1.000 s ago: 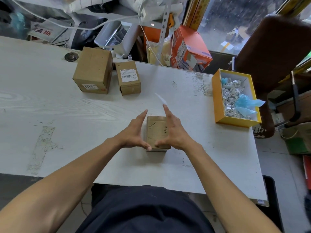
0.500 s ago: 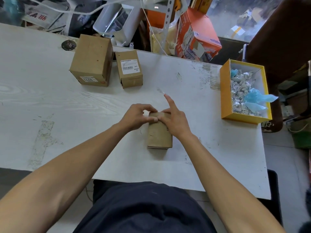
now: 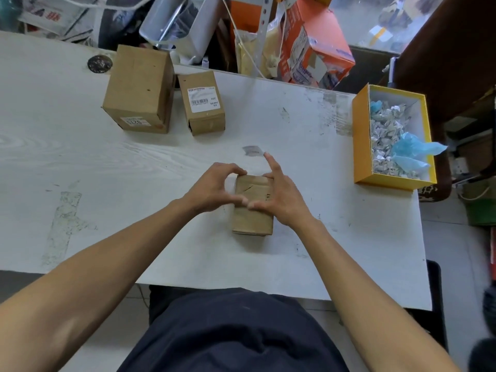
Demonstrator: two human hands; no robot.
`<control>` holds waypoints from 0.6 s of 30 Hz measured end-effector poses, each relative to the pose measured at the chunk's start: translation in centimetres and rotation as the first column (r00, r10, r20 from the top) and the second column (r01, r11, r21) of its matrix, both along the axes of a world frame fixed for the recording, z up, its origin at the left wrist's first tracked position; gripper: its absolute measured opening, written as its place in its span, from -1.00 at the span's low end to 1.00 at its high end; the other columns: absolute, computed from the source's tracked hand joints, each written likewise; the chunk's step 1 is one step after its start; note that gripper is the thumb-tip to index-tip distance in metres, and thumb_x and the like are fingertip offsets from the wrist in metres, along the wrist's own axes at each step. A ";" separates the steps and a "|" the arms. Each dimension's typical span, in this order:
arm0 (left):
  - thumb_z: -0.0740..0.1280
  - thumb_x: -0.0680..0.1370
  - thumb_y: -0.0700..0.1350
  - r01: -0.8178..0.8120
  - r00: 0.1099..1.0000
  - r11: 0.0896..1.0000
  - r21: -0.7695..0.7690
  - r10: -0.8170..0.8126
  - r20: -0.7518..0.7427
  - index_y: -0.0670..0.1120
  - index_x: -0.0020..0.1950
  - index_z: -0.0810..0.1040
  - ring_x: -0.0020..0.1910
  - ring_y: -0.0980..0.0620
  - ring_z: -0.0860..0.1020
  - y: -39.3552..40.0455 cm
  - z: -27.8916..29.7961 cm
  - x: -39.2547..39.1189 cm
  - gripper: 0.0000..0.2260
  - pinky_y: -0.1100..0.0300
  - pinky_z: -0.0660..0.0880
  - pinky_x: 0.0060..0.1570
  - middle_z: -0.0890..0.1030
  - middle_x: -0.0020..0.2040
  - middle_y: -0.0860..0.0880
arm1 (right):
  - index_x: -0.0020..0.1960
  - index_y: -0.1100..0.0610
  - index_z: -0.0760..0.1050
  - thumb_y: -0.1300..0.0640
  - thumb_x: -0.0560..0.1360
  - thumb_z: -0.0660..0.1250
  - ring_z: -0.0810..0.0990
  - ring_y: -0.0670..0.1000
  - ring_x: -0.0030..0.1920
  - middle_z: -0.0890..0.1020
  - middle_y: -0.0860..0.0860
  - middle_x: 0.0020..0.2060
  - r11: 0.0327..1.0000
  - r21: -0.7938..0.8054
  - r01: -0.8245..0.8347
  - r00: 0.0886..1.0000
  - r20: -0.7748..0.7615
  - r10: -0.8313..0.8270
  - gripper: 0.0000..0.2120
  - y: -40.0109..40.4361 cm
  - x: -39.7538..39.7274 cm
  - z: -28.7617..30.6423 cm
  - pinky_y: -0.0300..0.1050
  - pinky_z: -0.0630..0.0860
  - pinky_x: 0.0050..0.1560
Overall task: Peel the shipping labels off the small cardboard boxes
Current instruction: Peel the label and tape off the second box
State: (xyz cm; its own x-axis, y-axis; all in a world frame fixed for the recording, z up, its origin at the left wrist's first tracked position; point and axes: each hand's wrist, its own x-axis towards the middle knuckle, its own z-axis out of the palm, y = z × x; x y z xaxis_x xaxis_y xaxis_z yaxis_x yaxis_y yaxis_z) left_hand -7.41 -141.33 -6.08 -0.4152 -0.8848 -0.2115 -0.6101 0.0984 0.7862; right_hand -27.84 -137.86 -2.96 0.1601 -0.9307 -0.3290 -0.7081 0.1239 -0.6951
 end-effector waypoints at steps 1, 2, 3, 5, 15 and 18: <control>0.60 0.34 0.12 -0.047 0.999 0.998 -0.037 0.046 -0.015 0.01 0.15 0.62 0.18 0.11 0.44 -0.5 -0.3 -0.2 -0.55 -0.02 0.45 0.24 0.61 0.16 0.11 | 0.53 -0.26 -0.03 -0.19 0.30 0.55 0.47 -0.02 0.15 0.54 0.02 0.16 0.998 0.000 0.063 0.998 0.027 -0.063 0.01 -0.4 0.0 -0.1 -0.12 0.41 0.12; 0.57 0.38 0.10 -0.091 0.996 0.995 -0.052 0.090 -0.027 0.01 0.02 0.66 0.10 0.12 0.48 -0.9 -0.5 -0.6 -0.70 -0.05 0.47 0.18 0.65 0.05 0.11 | 0.53 -0.23 0.02 -0.19 0.35 0.51 0.52 -0.02 0.11 0.60 0.00 0.10 0.994 -0.009 0.113 0.993 0.029 -0.113 -0.07 -0.8 0.0 -0.2 -0.15 0.42 0.08; 0.54 0.42 0.08 -0.130 0.991 0.990 -0.047 0.129 -0.030 0.00 -0.08 0.68 0.01 0.16 0.50 -1.2 -0.6 -0.9 -0.80 -0.05 0.48 0.13 0.66 -0.04 0.11 | 0.54 -0.21 0.05 -0.18 0.38 0.49 0.57 -0.02 0.09 0.64 -0.02 0.05 0.989 -0.022 0.146 0.989 0.018 -0.145 -0.12 -1.2 0.2 -0.4 -0.17 0.43 0.05; 0.49 0.47 0.06 -0.199 0.980 0.980 -0.016 0.199 -0.014 -0.03 -0.15 0.68 -0.06 0.18 0.52 -1.1 -0.6 -1.6 -0.84 -0.04 0.50 0.09 0.66 -0.11 0.09 | 0.55 -0.15 0.05 -0.13 0.41 0.49 0.61 -0.03 0.05 0.68 -0.03 -0.02 0.985 -0.019 0.171 0.985 0.014 -0.171 -0.12 -1.5 0.6 -0.7 -0.19 0.47 0.05; 0.48 0.14 0.42 0.168 0.983 0.986 -0.003 -0.167 0.074 0.00 0.59 0.17 0.52 0.00 0.11 3.0 -1.0 -1.2 0.13 0.07 0.12 0.47 0.18 0.57 -0.01 | 0.49 -0.37 -0.32 -0.15 0.07 0.69 0.21 0.01 0.50 0.17 -0.01 0.53 0.989 0.136 -0.053 0.989 0.147 0.033 0.39 2.9 -2.3 -1.5 0.11 0.26 0.45; 0.49 0.12 0.39 0.122 0.992 0.992 0.009 -0.123 0.030 0.00 0.42 0.39 0.42 0.01 0.23 1.9 -1.3 -1.7 -0.04 0.10 0.25 0.39 0.37 0.43 0.03 | 0.51 -0.35 -0.26 -0.12 0.12 0.68 0.39 -0.08 0.35 0.39 -0.09 0.38 0.991 0.132 -0.014 0.991 0.135 -0.004 0.33 2.7 -2.5 -1.3 -0.04 0.36 0.36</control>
